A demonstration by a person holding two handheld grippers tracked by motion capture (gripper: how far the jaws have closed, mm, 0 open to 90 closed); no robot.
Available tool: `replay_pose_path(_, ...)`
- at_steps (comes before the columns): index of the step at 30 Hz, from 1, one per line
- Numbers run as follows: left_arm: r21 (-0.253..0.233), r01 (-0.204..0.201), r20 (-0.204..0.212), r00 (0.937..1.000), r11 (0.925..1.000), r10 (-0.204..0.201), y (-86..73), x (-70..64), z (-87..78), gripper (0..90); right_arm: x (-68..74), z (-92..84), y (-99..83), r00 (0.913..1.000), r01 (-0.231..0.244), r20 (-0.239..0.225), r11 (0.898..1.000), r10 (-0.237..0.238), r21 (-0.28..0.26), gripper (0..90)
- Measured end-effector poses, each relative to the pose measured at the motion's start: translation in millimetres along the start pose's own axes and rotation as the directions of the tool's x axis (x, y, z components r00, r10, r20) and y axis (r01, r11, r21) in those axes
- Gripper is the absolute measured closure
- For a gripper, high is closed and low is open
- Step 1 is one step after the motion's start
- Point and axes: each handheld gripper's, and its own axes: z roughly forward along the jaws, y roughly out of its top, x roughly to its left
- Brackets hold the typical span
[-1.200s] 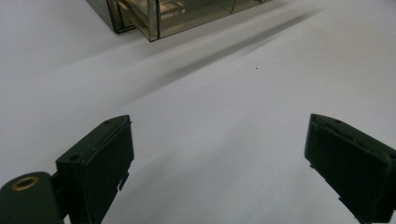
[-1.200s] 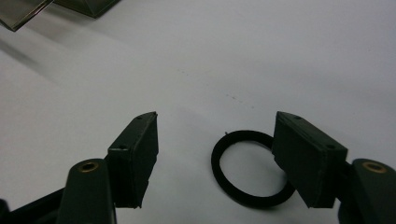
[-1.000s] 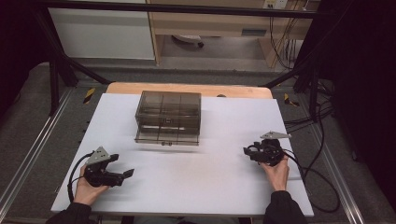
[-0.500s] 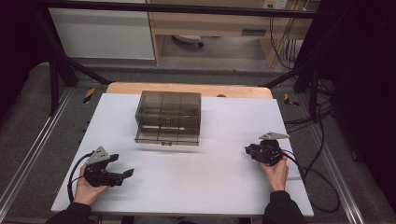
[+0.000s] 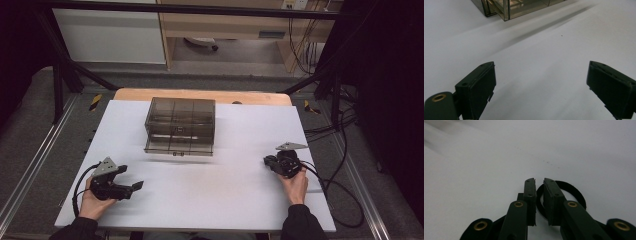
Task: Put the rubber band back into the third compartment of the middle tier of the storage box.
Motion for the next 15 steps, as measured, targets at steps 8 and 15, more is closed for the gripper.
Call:
replay_pose_path(8, 0.000, -0.001, -0.001, 1.0000, 1.0000, 0.001, 0.0, -0.1, -0.1, 8.6, 0.4, 0.6, -0.2, 1.0000, 0.001, -0.003, 1.000, -0.001, 0.005, 85.5)
replay_pose_path(15, 0.000, -0.001, -0.002, 1.0000, 1.0000, 0.001, 0.0, -0.1, -0.3, 8.7, 0.7, -0.1, -0.2, 1.0000, 0.000, -0.003, 1.000, 0.000, 0.008, 86.8)
